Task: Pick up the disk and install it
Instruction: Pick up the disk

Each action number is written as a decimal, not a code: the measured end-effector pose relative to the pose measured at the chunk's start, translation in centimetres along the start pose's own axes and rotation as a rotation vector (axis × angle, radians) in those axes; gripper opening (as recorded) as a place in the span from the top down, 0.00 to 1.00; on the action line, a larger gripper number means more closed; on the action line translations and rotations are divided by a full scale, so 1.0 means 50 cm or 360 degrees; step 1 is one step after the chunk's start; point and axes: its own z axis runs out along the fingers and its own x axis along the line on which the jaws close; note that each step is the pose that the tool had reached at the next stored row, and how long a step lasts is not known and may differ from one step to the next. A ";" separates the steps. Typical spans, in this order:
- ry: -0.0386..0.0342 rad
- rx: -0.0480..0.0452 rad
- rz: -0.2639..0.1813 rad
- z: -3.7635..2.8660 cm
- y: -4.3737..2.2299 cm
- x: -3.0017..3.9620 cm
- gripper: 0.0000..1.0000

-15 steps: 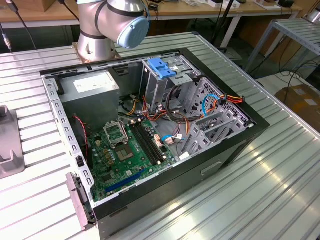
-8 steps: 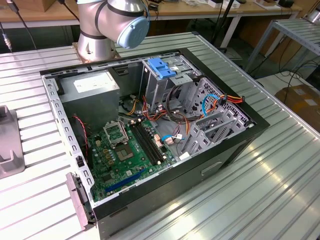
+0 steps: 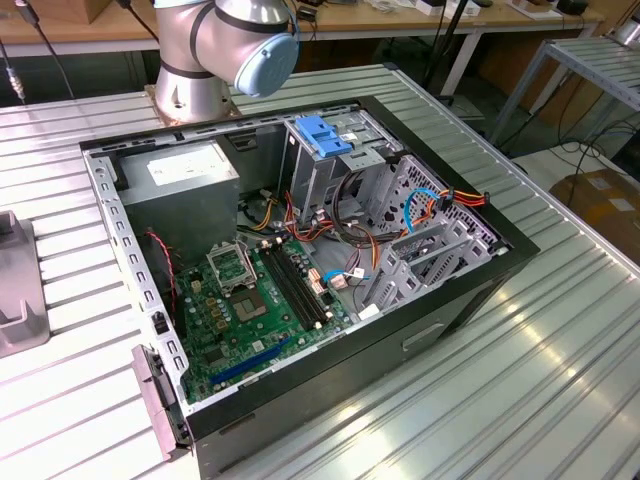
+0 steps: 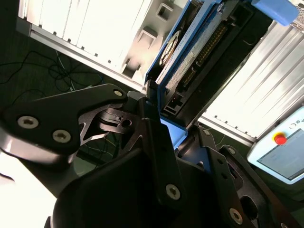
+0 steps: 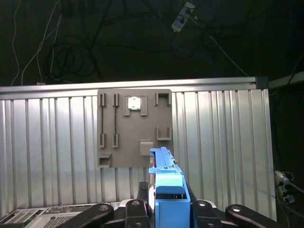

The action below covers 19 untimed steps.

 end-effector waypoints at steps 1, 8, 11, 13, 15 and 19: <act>0.0000 0.0000 0.0000 0.000 -0.001 0.000 0.63; 0.0000 0.0000 0.0000 0.000 -0.007 0.001 0.63; 0.0000 0.0000 0.0000 -0.001 -0.012 0.001 0.63; 0.0000 0.0000 0.0000 -0.001 -0.014 0.003 0.63; 0.0000 0.0000 0.0000 -0.001 -0.016 0.006 0.63; 0.0000 0.0000 0.0000 -0.002 -0.020 0.013 0.63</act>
